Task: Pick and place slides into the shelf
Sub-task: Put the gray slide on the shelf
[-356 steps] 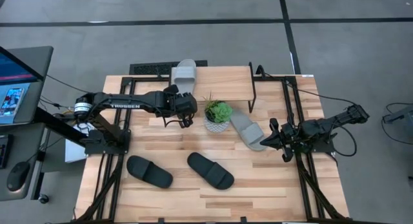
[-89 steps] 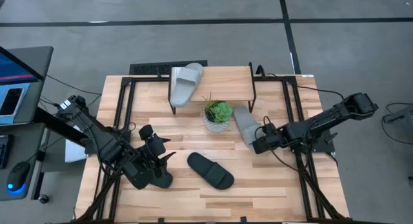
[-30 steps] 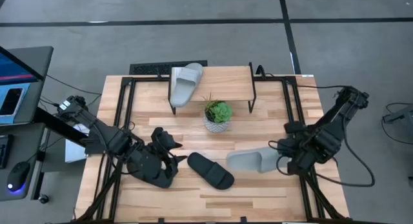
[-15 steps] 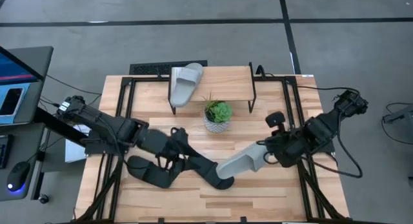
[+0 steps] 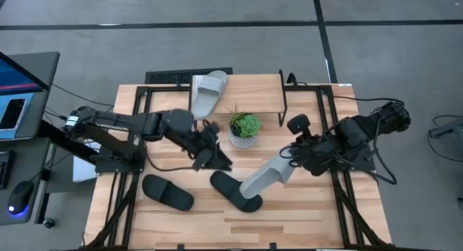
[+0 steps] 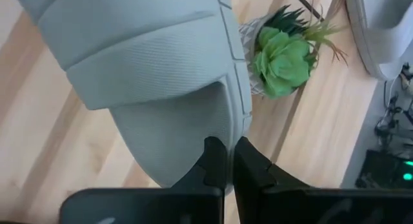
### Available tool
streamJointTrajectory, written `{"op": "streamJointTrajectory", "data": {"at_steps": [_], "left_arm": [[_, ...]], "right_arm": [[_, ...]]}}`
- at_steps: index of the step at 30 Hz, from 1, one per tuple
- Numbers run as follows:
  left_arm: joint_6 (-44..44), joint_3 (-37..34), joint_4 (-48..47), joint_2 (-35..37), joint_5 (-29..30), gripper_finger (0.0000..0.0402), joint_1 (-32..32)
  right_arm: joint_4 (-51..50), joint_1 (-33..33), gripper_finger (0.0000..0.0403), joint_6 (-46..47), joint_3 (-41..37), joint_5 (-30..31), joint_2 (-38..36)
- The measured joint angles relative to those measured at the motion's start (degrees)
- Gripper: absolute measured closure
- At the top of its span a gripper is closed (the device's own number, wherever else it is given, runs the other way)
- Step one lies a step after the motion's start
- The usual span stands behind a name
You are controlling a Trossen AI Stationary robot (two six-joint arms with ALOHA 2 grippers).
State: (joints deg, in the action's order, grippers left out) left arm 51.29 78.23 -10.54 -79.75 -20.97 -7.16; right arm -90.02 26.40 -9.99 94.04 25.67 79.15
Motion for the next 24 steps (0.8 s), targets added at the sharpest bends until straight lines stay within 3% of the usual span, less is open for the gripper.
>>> {"op": "streamJointTrajectory", "data": {"at_steps": [5, 10, 14, 18, 24], "left_arm": [[-7.8, 0.0, 2.6, 0.0, 2.0, 0.0181, 2.5], [-22.5, 0.2, 4.7, -0.2, 8.6, 0.0199, 1.6], [-38.4, 5.0, -2.1, -2.7, 16.4, 0.022, -0.8], [-59.1, 15.4, -15.2, -8.8, 31.9, 0.0237, -5.3], [-83.2, 32.0, -33.9, -23.2, 64.9, 0.0248, -10.3]], "right_arm": [[0.0, -4.6, 0.0402, -1.1, 0.0, -0.1, 0.1], [-0.1, -10.8, 0.0402, -4.2, 0.0, -1.3, 1.0], [0.2, -15.2, 0.0402, -5.5, -0.1, -3.8, 2.0], [0.0, -17.5, 0.0402, -5.5, 0.0, -4.6, 2.1], [0.1, -17.9, 0.0402, -4.6, 0.0, -10.0, 2.2]]}}
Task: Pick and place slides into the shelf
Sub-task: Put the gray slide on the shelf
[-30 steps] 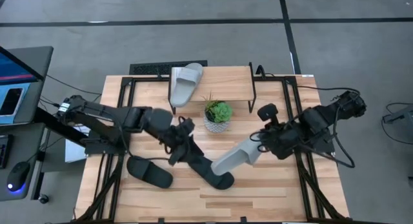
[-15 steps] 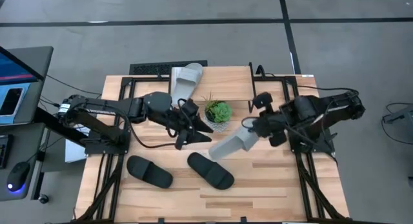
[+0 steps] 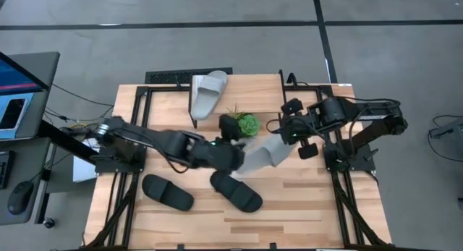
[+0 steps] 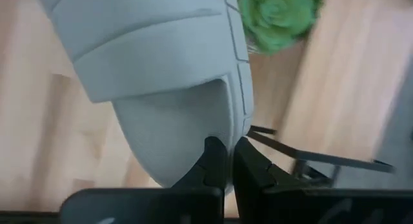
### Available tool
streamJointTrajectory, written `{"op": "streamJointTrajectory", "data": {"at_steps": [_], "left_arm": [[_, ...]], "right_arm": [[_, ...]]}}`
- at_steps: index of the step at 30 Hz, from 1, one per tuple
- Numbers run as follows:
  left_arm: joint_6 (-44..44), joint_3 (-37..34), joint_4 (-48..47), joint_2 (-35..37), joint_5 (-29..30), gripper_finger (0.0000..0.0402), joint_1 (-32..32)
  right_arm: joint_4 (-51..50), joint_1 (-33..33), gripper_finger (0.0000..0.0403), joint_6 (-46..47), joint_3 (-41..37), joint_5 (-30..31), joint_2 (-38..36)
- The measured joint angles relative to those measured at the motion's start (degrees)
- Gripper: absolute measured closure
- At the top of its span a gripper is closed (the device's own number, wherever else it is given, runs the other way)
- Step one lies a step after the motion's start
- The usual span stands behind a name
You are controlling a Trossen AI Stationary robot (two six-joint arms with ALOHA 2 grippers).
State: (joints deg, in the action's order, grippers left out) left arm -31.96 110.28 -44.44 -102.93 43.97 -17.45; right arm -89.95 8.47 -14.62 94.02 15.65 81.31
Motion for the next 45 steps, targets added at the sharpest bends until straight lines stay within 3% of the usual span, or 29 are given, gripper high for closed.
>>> {"op": "streamJointTrajectory", "data": {"at_steps": [3, 5, 10, 20, 34, 45], "left_arm": [[-9.4, 6.1, -2.1, -6.2, 11.8, 0.0248, -0.6], [-14.2, 9.1, -3.0, -8.9, 12.8, 0.0248, -0.6], [-17.0, 14.9, -2.0, -10.7, 6.3, 0.0248, -0.6], [-17.1, 17.0, -1.2, -10.8, -4.2, 0.0248, -3.0], [-15.3, 17.0, -1.1, -10.8, -6.6, 0.0248, -3.3], [-15.3, 17.0, -3.1, -10.8, -2.5, 0.0248, -4.9]], "right_arm": [[-0.1, 0.2, 0.0402, 1.1, 0.0, -2.0, 0.0], [0.1, 0.2, 0.0402, 1.9, 0.0, -3.0, 0.0], [0.9, 0.1, 0.0403, 2.6, 0.0, -4.8, 0.0], [1.3, 0.0, 0.0403, 2.3, 0.4, -5.7, 0.0], [-0.1, 2.0, 0.0403, -0.4, 16.3, -1.2, 7.2], [0.0, 3.5, 0.0403, -1.9, 19.1, -0.7, 10.3]]}}
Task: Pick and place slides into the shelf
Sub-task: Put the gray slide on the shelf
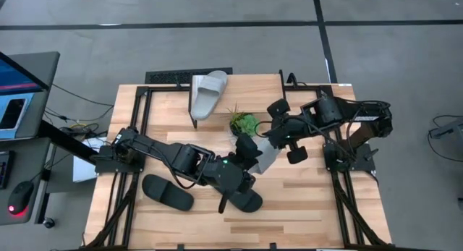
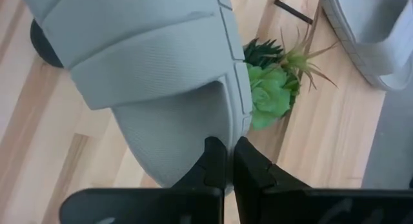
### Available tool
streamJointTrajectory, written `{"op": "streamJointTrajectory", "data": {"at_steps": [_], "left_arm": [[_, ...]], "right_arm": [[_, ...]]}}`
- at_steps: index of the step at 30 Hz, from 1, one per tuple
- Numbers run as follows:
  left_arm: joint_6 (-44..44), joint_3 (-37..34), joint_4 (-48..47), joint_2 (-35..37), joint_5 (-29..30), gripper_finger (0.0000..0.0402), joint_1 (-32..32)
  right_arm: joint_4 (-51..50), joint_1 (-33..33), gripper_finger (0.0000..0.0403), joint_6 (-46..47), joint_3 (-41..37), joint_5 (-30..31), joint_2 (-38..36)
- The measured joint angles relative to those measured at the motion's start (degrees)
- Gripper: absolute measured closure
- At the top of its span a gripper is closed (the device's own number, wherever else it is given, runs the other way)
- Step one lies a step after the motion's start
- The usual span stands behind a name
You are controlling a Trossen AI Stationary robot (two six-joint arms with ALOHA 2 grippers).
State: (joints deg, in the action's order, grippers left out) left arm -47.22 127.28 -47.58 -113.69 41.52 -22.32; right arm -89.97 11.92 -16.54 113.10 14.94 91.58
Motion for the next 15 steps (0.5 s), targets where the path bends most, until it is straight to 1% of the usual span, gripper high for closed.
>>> {"op": "streamJointTrajectory", "data": {"at_steps": [7, 15], "left_arm": [[3.2, 0.0, -4.5, 0.0, 1.3, 0.0248, -0.3], [3.6, 0.0, -3.9, 0.0, 1.4, 0.0248, 0.0]], "right_arm": [[0.0, 0.0, 0.0403, 0.5, 0.1, 0.1, -1.1], [0.0, 1.0, 0.0403, 0.5, 0.0, 0.0, -0.8]]}}
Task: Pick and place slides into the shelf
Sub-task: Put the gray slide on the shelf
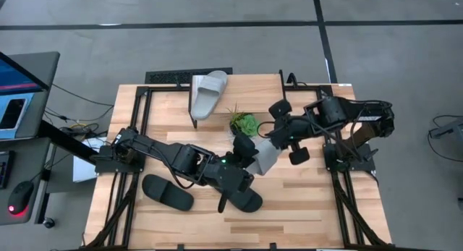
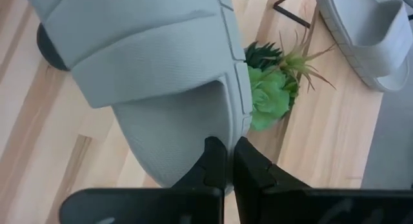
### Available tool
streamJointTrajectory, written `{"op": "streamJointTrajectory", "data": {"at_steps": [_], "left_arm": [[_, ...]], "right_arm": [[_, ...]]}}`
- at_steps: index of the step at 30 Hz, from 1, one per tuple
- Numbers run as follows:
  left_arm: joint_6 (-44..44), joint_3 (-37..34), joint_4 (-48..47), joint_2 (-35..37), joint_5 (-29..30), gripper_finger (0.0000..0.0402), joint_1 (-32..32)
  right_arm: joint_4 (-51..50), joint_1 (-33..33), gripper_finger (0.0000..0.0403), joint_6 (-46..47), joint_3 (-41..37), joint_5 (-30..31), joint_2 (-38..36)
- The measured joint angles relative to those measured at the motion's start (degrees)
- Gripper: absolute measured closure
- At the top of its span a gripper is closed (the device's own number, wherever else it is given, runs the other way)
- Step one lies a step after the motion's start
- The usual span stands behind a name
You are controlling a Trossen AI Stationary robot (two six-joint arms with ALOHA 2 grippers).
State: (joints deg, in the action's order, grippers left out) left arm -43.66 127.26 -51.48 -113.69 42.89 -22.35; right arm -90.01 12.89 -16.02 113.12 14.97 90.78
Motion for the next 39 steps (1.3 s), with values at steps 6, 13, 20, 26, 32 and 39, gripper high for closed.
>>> {"op": "streamJointTrajectory", "data": {"at_steps": [6, 13, 20, 26, 32, 39], "left_arm": [[-0.7, 0.0, 0.8, 0.0, -0.1, 0.0248, 0.5], [-0.9, 0.0, 2.4, 0.0, -2.4, 0.025, 1.4], [2.2, 0.0, 2.7, -0.4, -7.2, 0.0326, 2.6], [2.7, 0.0, 2.8, -0.7, -4.0, 0.0396, 2.3], [2.7, 0.0, 3.0, -0.7, -1.9, 0.0399, 2.3], [2.8, 0.0, 2.7, -0.8, -1.8, 0.04, 2.5]], "right_arm": [[-0.1, 1.3, 0.0403, 0.1, 0.0, 0.1, 0.1], [0.0, 1.7, 0.0403, 0.1, 0.0, 0.1, 0.1], [0.0, 1.8, 0.0403, 0.1, 0.0, 0.1, 0.1], [-0.2, 1.7, 0.0403, 0.1, -0.1, 0.2, 0.1], [-0.2, 1.7, 0.0377, 0.1, -0.1, 0.3, 0.1], [0.8, 1.8, 0.0308, -0.4, 0.0, -0.2, 0.1]]}}
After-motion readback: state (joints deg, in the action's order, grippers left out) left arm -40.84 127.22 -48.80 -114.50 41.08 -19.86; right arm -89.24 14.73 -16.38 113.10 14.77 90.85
